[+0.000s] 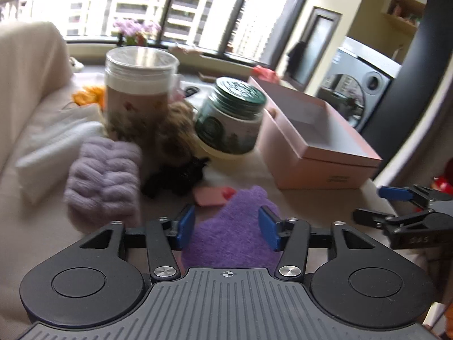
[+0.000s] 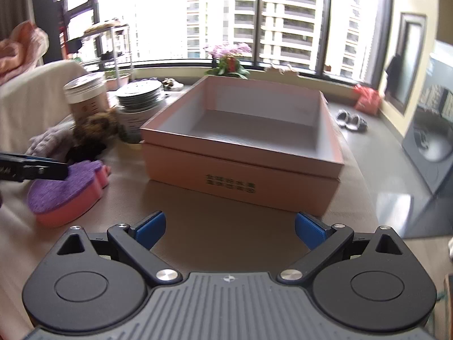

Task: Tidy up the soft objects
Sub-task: 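Grasp the purple-and-pink sponge with the left gripper, then carry the sponge into the pink box and open the left gripper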

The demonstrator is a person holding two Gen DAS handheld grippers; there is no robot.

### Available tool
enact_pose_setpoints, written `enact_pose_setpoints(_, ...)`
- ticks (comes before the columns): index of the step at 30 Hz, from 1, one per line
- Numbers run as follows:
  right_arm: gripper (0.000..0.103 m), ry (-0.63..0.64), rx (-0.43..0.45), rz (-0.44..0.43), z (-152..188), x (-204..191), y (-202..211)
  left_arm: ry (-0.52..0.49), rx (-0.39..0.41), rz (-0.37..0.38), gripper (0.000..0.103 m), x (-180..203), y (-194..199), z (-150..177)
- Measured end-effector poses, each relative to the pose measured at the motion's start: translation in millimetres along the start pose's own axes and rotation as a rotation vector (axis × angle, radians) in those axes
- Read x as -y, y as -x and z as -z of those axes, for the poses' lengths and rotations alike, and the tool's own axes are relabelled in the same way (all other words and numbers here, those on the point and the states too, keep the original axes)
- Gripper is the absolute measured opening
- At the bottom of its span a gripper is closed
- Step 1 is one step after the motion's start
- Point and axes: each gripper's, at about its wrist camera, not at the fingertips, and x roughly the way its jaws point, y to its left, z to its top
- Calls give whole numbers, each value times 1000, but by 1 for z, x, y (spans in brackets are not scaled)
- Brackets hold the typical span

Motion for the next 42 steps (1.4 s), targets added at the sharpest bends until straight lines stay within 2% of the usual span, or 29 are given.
enact_pose_setpoints(4,98,23,-3,-15,2,-6,0,-189,-9,-57,67,30,-2,10)
enact_pose_setpoints(7,98,12,-25,-21,5,-6,-7,-357,28,-102,73,54,-3,22)
enact_pose_setpoints(8,98,13,-27,-21,6,-8,-7,-397,25,-112,77,59,-4,25)
enact_pose_setpoints(11,98,34,-23,-12,9,-12,-6,-445,31,-139,79,65,-6,29)
enact_pose_setpoints(15,98,76,14,-15,11,-17,1,-402,-49,-171,79,58,-21,26)
enact_pose_setpoints(19,98,73,-6,-4,12,-18,-4,-345,-18,-146,80,48,-14,27)
enact_pose_setpoints(22,98,66,-29,4,8,-21,-7,-264,24,-91,79,39,-1,28)
enact_pose_setpoints(25,98,79,-23,1,3,-31,-7,-191,22,-83,79,33,11,28)
enact_pose_setpoints(30,98,88,-8,-23,-7,-51,-13,-153,39,-88,78,27,31,29)
enact_pose_setpoints(33,84,103,-13,-50,-11,-68,-21,-140,53,-123,78,19,43,28)
enact_pose_setpoints(35,71,127,-22,-79,-13,-82,-29,-134,58,-136,78,13,52,29)
enact_pose_setpoints(37,68,150,-23,-104,-16,-96,-35,-120,66,-137,77,5,60,30)
enact_pose_setpoints(42,68,192,-11,-168,-25,-124,-48,-56,86,-145,77,-13,69,29)
